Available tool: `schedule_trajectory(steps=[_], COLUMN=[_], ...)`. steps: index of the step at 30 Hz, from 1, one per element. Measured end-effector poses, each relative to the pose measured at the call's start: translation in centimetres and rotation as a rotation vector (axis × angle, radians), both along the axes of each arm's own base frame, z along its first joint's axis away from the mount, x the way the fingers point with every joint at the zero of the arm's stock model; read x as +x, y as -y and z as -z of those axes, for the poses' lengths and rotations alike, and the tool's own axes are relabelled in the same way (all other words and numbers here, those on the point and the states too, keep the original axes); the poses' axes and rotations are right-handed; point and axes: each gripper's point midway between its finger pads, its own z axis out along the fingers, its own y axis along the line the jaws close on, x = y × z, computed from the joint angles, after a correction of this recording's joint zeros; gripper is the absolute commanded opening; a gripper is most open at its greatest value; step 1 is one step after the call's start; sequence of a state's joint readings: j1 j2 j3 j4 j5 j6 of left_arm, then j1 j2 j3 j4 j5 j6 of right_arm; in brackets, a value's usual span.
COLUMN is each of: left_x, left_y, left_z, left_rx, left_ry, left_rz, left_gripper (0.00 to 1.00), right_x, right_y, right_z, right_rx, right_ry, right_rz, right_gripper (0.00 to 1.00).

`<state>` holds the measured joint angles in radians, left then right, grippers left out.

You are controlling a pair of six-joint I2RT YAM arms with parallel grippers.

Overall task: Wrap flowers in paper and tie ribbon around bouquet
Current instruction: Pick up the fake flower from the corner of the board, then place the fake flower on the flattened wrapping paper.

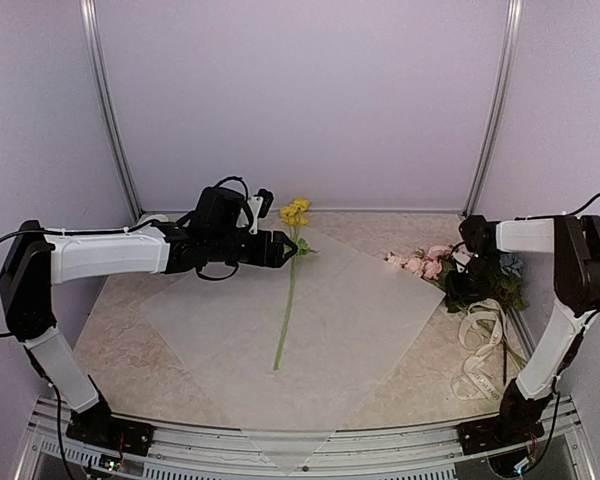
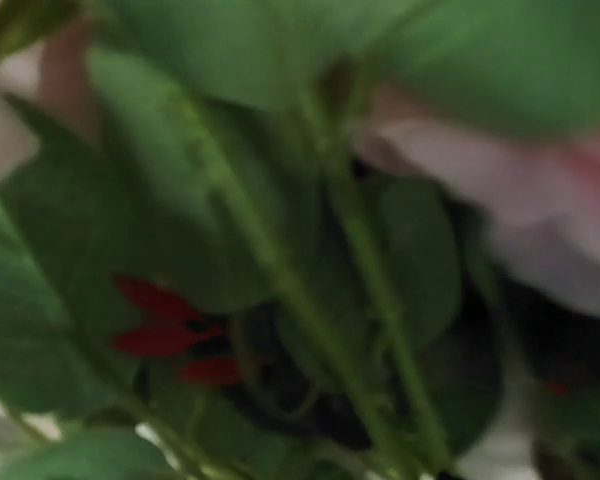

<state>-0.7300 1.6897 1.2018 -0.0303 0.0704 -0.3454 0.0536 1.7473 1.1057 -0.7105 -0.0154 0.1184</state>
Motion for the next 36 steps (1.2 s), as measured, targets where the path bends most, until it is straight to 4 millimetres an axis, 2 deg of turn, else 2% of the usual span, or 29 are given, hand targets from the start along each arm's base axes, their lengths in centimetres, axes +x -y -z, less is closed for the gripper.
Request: schedule_trajectory(steps=[4,7,9,11,14,17,20,23,27,31,33,35,36], left_x=[0.0,0.0,0.0,0.0,0.0,0.0,0.1,0.1,0.1,0.1,0.0,-0.5,-0.8], left_y=[0.0,0.0,0.0,0.0,0.0,0.0,0.1,0.1,0.0,0.0,0.0,0.2,0.3], left_z=[0.2,0.4,0.5,0.5,0.6,0.8,1.3,1.8,1.8,1.5,0.9,-0.3,-0.8], left_rx=[0.009,0.012,0.013,0.015,0.016,0.019,0.027,0.037,0.043,0.056,0.06,0.061,0.061], left_ry=[0.003,0.0,-0.001,-0.003,-0.004,-0.007,-0.014,-0.024,-0.019,0.006,0.033,0.075,0.095], left_rz=[0.005,0.005,0.005,0.005,0.005,0.005,0.006,0.007,0.01,0.015,0.023,0.037,0.044], left_gripper=[0.79,0.79,0.79,0.79,0.79,0.79,0.79,0.79,0.8,0.8,0.8,0.8,0.8], right_x=[0.2,1.0,1.3,1.2,1.3,1.7,2.4,3.4,4.6,4.7,4.0,2.1,0.6], right_y=[-1.3,-2.6,-2.9,-2.8,-2.0,-1.5,-1.2,-0.8,-0.7,-1.8,-2.7,-4.0,-4.4], right_z=[0.4,0.4,0.7,1.1,0.8,-0.4,-2.8,-6.4,-12.8,-21.3,-26.0,-31.4,-34.1], right_rx=[-0.022,-0.034,-0.052,-0.084,-0.141,-0.183,-0.198,-0.219,-0.208,-0.119,-0.051,0.027,0.058], right_ry=[-0.022,-0.013,-0.019,-0.026,-0.02,0.015,0.082,0.183,0.371,0.638,0.801,1.008,1.131], right_rz=[-0.054,-0.103,-0.118,-0.124,-0.119,-0.118,-0.109,-0.083,-0.049,-0.049,-0.075,-0.122,-0.151], right_gripper=[0.48,0.29,0.23,0.18,0.0,0.0,0.0,0.0,0.0,0.0,0.0,0.0,0.0])
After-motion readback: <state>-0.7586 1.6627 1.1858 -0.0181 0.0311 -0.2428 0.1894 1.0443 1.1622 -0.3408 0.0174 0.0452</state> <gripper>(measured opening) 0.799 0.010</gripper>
